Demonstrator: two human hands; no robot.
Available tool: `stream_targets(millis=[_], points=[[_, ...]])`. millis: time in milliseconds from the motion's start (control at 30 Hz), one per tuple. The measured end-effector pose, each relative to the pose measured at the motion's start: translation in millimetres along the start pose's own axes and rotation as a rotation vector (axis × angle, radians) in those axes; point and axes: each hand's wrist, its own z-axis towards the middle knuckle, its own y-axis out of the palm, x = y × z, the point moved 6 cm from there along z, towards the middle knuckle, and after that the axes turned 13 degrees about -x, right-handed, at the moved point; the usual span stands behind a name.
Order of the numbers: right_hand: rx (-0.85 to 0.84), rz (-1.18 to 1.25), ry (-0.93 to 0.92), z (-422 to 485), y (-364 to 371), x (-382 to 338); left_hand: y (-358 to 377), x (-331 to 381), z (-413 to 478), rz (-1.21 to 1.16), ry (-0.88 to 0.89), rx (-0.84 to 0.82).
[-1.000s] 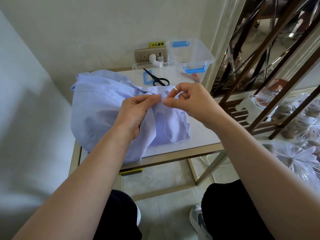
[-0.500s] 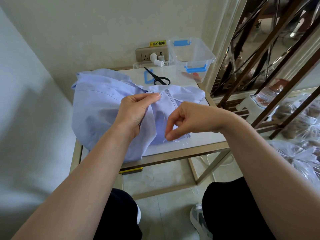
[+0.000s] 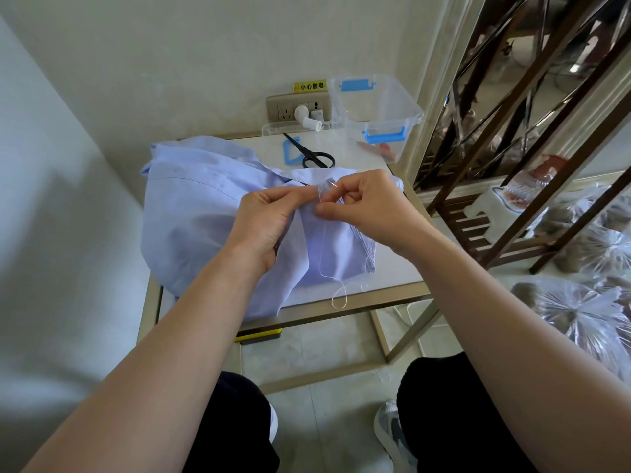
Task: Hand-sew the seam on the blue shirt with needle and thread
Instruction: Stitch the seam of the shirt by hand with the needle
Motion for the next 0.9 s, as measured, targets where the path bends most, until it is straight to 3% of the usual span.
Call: stream_targets(millis=[100, 267, 500, 567, 700, 900], points=[[-0.209, -0.022, 0.053, -5, 3, -2, -4, 0, 3, 0.042, 0.019, 0.042], [-0.404, -0.062, 0.115, -14, 6, -2, -7, 1, 5, 0.079, 0.058, 0.057], [-0.500, -0.113, 0.145, -18, 5, 3, -7, 1, 4, 0.104, 0.079, 0.050], [-0.408, -0.079, 0.124, -16, -1, 1, -7, 1, 4, 0.095, 0.077, 0.038], [0.050, 0.107, 0.030, -7, -26, 3, -3, 1, 4, 0.099, 0.067, -0.040], [-0.014, 0.069, 0.041, -5, -16, 5, 6, 3, 2, 0.264, 0.083, -0.227]])
